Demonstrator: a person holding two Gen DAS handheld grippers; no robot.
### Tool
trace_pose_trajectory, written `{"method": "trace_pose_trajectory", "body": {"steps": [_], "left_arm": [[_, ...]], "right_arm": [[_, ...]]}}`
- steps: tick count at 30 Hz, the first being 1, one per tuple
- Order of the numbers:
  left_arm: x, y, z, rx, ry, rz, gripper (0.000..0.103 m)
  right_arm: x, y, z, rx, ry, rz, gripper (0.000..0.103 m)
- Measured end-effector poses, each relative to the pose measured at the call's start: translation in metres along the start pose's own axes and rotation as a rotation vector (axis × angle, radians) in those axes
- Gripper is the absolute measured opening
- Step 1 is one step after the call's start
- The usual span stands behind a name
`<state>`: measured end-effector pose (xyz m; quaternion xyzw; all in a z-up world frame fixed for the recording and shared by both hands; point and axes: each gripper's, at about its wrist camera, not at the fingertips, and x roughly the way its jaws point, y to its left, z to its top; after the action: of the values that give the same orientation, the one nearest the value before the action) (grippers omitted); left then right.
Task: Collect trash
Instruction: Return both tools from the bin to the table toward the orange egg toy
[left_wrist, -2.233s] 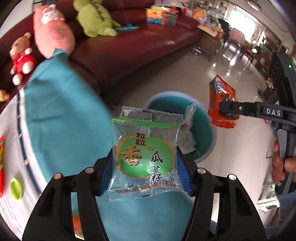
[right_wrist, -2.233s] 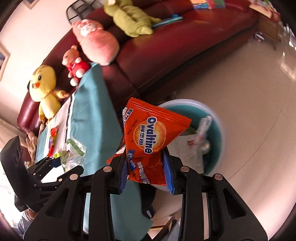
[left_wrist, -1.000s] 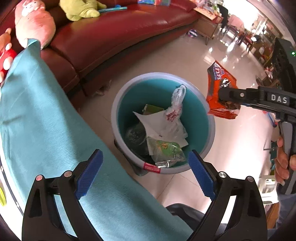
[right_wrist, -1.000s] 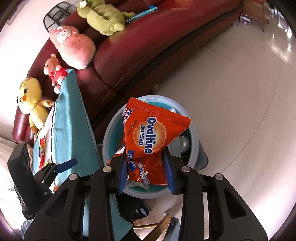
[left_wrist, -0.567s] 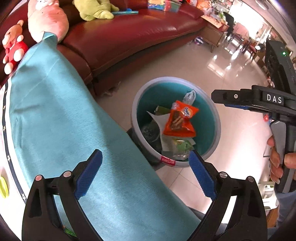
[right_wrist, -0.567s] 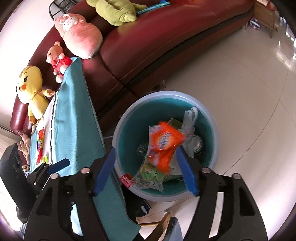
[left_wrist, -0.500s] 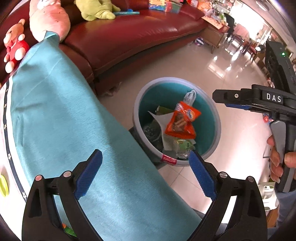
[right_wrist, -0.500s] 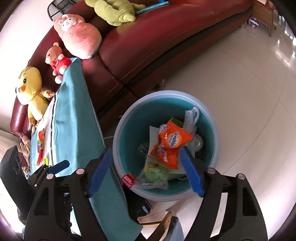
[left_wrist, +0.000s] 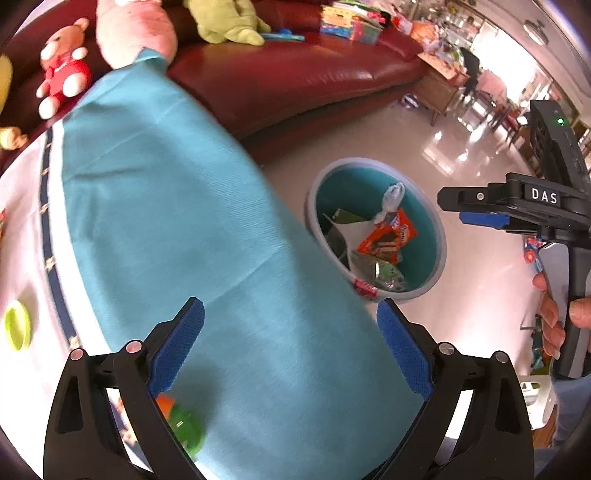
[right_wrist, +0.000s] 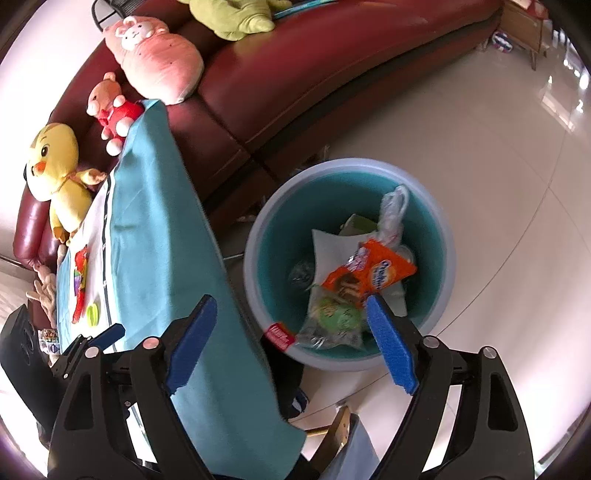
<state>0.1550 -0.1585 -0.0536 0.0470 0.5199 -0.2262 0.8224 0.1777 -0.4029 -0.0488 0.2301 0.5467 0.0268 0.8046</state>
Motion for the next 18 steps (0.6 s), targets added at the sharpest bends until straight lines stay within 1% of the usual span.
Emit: {"method": "trace_pose_trajectory", "body": {"steps": [5, 18], "left_arm": [[-0.019, 0.026, -0.016, -0.042, -0.021, 0.019, 0.097], [-0.064, 0.096, -0.068, -0.16, -0.066, 0.083, 0.098]], "right_arm": [[-0.002, 0.028, -0.009, -0.044, 0.007, 0.007, 0.083], [0.006, 0.117, -0.038, -0.194, 0.066, 0.02, 0.083]]}}
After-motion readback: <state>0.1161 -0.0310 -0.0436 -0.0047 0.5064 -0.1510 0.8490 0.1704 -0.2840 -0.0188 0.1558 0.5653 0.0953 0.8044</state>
